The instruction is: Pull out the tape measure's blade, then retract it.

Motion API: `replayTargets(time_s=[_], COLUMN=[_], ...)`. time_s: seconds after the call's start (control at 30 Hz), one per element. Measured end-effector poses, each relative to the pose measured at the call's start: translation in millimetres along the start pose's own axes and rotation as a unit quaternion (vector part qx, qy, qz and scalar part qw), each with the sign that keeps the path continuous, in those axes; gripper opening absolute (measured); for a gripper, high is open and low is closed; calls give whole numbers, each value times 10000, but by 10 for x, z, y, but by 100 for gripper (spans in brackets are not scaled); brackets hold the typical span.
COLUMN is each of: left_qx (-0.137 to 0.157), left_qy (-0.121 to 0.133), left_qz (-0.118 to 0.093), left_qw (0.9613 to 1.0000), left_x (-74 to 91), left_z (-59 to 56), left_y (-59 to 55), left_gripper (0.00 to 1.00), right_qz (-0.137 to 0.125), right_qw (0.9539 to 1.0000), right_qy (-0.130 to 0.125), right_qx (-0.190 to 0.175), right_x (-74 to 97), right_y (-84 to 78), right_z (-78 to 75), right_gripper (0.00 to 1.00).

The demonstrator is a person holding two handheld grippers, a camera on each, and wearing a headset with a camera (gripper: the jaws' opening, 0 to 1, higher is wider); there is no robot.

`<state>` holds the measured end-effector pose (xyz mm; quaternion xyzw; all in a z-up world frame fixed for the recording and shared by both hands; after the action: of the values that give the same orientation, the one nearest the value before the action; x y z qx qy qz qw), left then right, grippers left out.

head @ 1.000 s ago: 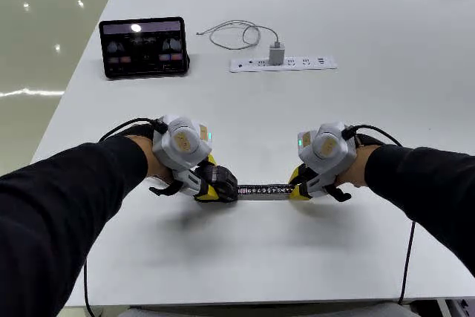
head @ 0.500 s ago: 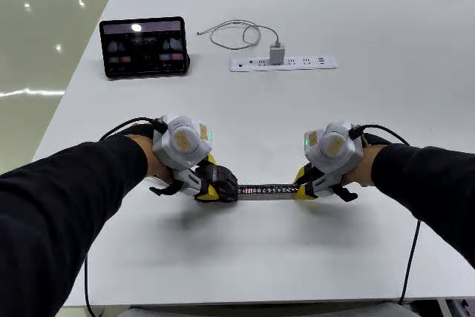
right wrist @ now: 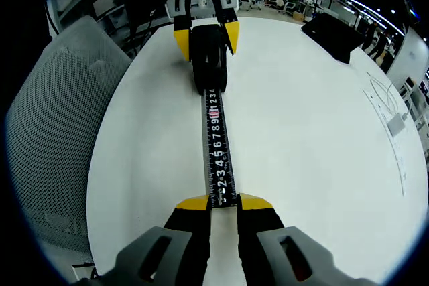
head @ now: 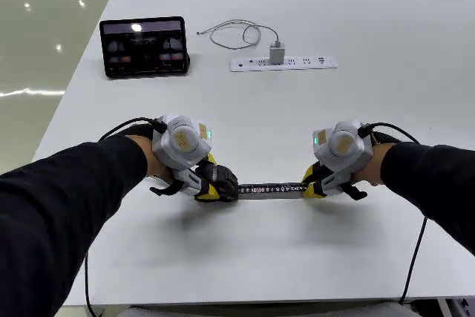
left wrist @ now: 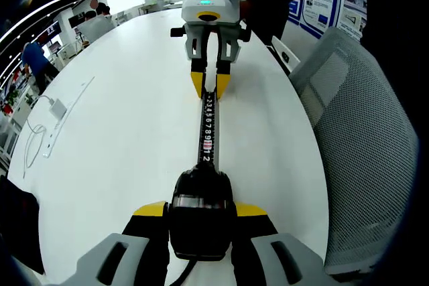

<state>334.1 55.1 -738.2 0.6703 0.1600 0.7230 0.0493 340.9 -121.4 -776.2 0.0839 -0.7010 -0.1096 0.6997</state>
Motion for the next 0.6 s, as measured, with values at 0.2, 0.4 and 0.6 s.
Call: replayTargets(time_s=[0.2,0.4,0.6], left_qx=[-31,-26,-28], left_qy=[-16,-15,-11], left_qz=[17,17,20], left_qw=[10000,10000,10000], left_x=[-5,-5,-3], left_z=[0,-5,-8], left_y=[4,8,11], left_gripper=[31,31,31], right_qz=[33,56,63], right_qw=[10000,10000,10000], right_qy=[-11,-27,-30], right_qx=[-44,-40,-69], right_x=[23,42,56], right_y=[-72,-116,-165], right_z=[-9,-4,-12], right_gripper=[10,10,10])
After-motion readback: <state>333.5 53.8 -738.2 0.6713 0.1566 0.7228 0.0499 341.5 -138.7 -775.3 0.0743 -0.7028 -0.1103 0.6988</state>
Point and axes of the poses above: the centre of the closed fingertips' face, and the gripper's own axes: x roughly backward along the fingers, z roughly to its left, y roughly out of its top, the point moved 2 cm from there along x, roughly backward along the fingers, and after that the axes turned 15 degrees about z, right-handed, at the moved point
